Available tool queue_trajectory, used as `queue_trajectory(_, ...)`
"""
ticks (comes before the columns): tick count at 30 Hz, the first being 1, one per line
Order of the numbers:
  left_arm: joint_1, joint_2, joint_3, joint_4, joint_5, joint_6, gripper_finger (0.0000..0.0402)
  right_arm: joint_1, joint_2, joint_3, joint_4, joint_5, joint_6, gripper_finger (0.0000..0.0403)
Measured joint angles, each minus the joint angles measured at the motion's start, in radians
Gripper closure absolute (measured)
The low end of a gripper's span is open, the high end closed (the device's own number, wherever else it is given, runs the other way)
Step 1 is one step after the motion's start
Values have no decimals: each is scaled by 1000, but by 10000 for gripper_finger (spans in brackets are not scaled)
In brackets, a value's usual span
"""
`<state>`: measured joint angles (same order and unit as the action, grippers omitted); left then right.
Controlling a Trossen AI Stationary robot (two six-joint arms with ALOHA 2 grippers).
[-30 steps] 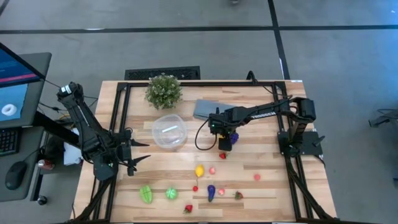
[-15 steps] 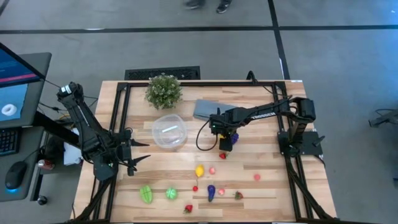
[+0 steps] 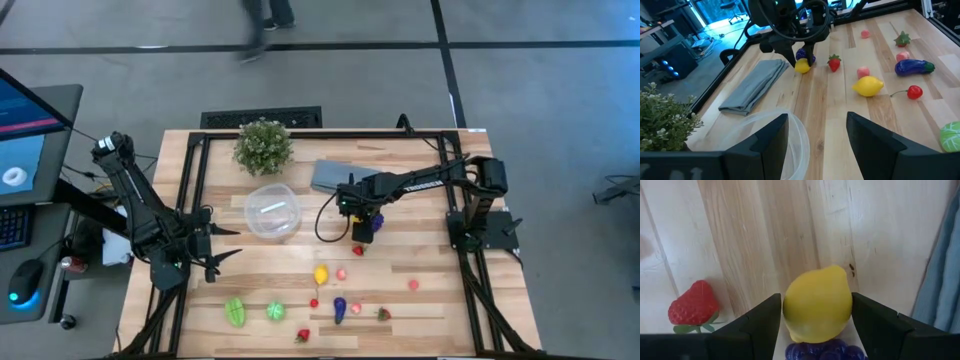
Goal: Pick and placing Produce into tupperware
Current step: Put the left lemon into the transparent bin
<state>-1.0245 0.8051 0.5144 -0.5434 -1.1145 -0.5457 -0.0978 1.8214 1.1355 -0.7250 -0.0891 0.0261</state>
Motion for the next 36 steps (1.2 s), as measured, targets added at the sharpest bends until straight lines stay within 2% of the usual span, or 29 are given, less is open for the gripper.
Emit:
queue_trajectory(6,0,0,0,0,0,0,209,0,0,0,0,0,0,146)
queue_trajectory(13,0,0,0,0,0,0,209,0,0,0,0,0,0,172)
queue_trajectory(21,0,0,0,0,0,0,209,0,0,0,0,0,1,160)
queue_trajectory(30,0,0,0,0,0,0,209,0,0,1,0,0,2,172)
queue_trajectory(36,0,0,0,-1,0,0,209,0,0,1,1,0,11,159)
